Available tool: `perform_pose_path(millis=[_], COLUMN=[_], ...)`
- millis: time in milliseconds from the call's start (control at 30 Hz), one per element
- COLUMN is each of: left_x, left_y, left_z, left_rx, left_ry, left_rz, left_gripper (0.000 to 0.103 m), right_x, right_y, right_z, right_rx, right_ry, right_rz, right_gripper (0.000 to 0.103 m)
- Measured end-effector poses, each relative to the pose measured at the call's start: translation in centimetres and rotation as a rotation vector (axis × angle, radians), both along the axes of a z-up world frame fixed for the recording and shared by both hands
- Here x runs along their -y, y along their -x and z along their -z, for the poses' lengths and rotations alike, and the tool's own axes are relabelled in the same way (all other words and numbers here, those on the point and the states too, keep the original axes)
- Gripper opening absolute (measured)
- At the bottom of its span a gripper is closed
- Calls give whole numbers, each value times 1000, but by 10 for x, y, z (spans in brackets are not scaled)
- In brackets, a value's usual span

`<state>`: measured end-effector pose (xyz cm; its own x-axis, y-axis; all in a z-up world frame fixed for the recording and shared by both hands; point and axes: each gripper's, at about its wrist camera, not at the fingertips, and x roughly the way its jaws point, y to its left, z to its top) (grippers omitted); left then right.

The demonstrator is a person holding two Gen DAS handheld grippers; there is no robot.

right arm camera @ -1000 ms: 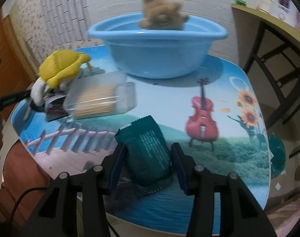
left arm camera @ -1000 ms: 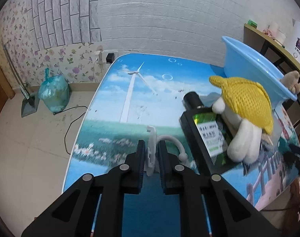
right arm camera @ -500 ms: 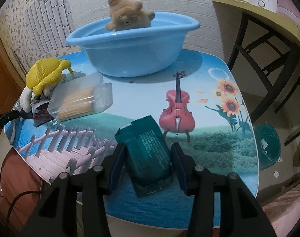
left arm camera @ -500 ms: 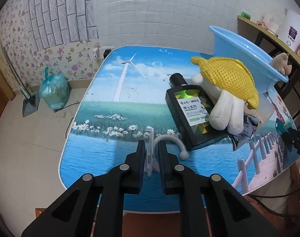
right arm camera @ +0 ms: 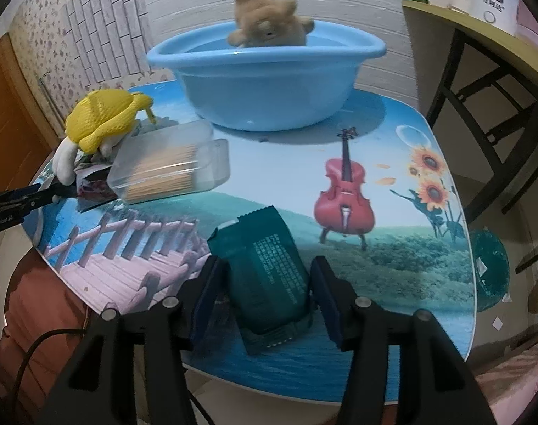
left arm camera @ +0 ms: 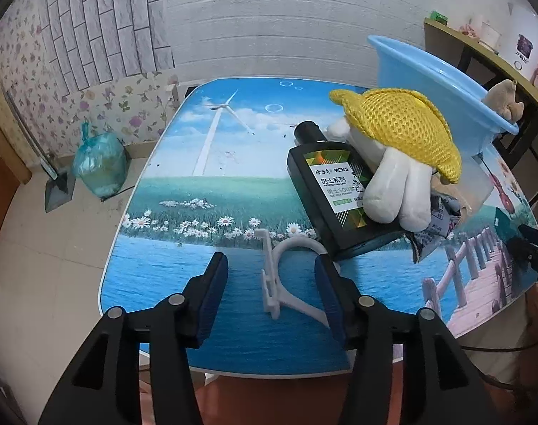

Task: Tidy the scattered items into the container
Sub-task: 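Grasp the white plastic hanger with the left gripper while the right grasps the teal packet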

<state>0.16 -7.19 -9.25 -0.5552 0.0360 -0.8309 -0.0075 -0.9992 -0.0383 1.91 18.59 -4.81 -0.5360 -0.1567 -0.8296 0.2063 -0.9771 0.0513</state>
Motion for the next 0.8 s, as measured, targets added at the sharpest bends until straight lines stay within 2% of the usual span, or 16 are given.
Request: perform_pose_path(millis=[33, 100, 200, 433, 533, 633, 667, 733, 767, 800], left_x=[1, 2, -1, -13, -17, -19, -19, -21, -22, -23], left_y=[-1, -3, -7, 0, 1, 3, 4, 2, 1, 1], left_z=[-1, -4, -7, 7, 10, 11, 11, 8, 6, 6], left_rx=[-2, -8, -17, 14, -8, -23, -23, -39, -44, -37], left_ry=[-6, -40, -63, -36, 13, 22, 24, 12, 20, 24], left_rz=[1, 11, 24, 32, 15, 6, 7, 44, 60, 68], left_gripper=[56, 71, 78, 80, 82, 82, 81, 62, 47, 47], right_x=[1, 1, 3, 12, 11, 11, 12, 12, 12, 12], right_y=[0, -1, -1, -4, -4, -4, -4, -4, -4, -4], right_z=[0, 0, 0, 1, 1, 1, 1, 1, 1, 1], right_rx=[0, 1, 1, -6, -5, -6, -6, -6, -5, -4], right_ry=[-2, -3, -2, -27, -16, -16, -19, -23, -22, -21], right_rz=[-3, -9, -16, -46, -44, -42, -43, -43, -44, -45], right_gripper=[53, 54, 57, 60, 60, 60, 60, 60, 60, 60])
